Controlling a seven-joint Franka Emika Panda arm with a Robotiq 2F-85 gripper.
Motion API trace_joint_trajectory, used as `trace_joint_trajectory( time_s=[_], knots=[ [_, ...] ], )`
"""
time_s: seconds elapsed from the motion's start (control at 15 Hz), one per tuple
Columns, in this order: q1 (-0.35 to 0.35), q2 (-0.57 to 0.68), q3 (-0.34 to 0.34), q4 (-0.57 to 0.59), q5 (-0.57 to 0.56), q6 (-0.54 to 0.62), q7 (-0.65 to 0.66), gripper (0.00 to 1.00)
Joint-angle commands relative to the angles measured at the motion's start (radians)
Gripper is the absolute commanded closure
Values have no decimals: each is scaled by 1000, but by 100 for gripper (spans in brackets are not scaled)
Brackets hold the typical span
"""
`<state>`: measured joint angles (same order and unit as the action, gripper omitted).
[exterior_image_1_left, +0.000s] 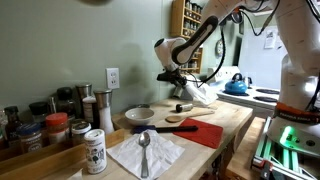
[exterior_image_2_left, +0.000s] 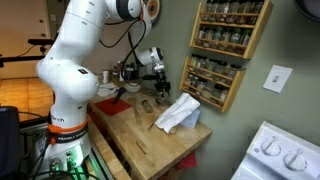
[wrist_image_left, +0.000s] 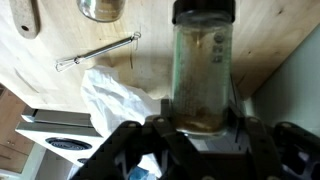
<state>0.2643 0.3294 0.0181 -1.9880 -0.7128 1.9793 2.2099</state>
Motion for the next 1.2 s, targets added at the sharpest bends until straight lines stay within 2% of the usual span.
trace_joint_trajectory(
  time_s=[0.0, 0.33, 0.73, 1.13],
  knots=[
    [-6, 3, 13, -10, -56, 22, 11, 72],
    [2, -11, 22, -61, -322, 140, 29, 72],
    [-30, 4, 39, -106, -617, 345, -4, 72],
    [-66, 35, 57, -112, -945, 482, -2, 72]
  ],
)
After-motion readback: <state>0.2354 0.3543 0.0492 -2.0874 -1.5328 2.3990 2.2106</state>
